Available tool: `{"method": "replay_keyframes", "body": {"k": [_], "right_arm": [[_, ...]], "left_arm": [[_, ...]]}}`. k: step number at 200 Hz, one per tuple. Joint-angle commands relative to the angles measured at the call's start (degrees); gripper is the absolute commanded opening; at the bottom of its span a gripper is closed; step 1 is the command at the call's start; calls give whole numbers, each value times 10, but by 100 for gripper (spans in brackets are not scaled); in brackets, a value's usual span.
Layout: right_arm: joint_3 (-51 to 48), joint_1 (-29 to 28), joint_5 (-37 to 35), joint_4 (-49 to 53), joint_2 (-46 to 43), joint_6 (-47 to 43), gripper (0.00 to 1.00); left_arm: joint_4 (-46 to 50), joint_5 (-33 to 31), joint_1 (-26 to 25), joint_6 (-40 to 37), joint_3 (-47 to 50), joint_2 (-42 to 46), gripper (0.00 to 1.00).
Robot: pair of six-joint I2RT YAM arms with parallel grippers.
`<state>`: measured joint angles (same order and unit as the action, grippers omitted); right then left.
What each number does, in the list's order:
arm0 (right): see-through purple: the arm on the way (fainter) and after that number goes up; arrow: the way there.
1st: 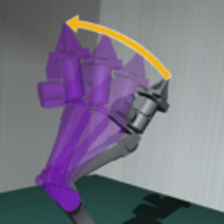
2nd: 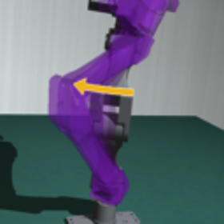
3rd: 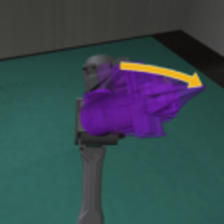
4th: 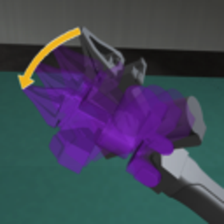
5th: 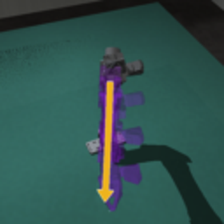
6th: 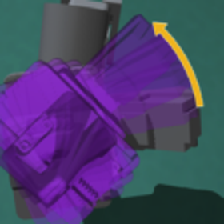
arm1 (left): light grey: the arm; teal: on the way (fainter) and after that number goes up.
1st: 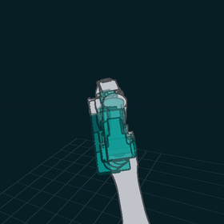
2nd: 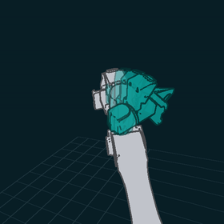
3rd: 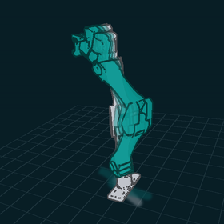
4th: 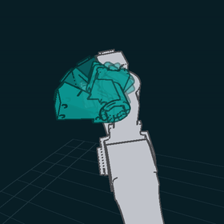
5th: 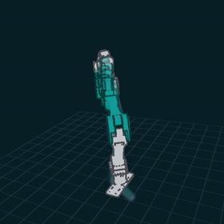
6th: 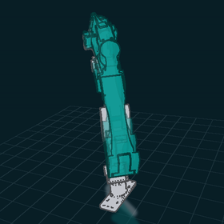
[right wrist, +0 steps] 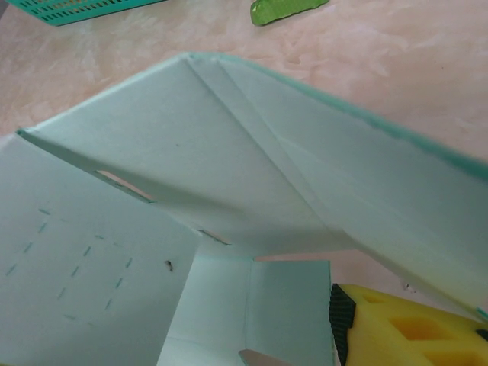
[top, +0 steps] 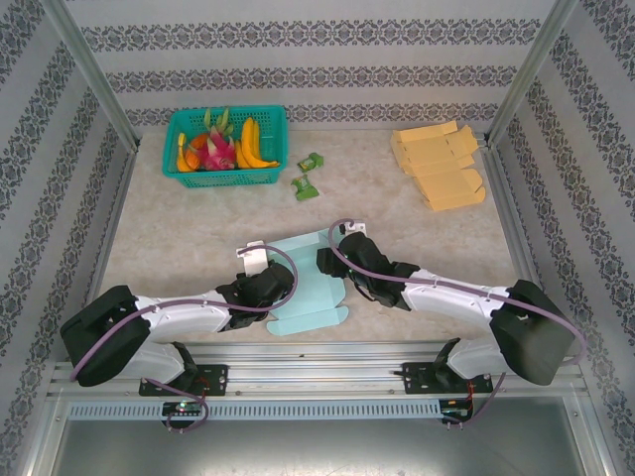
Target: Fold the paper box
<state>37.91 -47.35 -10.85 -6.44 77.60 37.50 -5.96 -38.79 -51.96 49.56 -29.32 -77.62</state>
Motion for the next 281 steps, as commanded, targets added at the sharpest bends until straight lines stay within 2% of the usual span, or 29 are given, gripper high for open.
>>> {"method": "replay_keyframes", "body": {"k": [1,45,105,147,170,212,281], "right_arm": [[-3,1,23,-23,11,-8,61],[9,-34,28,-21,-3,-12,61],[-13,-34,-65,22,-45,-19,61],[-16,-29,-85,38,-26,-11,61],[-16,-27,-72,24,-10,-9,62],[-6,-33,7,-31,14,-5,61],[19,-62,48,-72,66,-5,59]], "left_arm": [[-20,6,-2,6,4,11,0],[-17,0,-2,13,0,-6,0],[-20,1,-2,17,7,1,0],[-21,3,-2,22,15,9,0],[-25,7,-2,23,18,13,0],[-27,10,-1,22,18,12,0],[-38,13,-2,22,23,3,0]]}}
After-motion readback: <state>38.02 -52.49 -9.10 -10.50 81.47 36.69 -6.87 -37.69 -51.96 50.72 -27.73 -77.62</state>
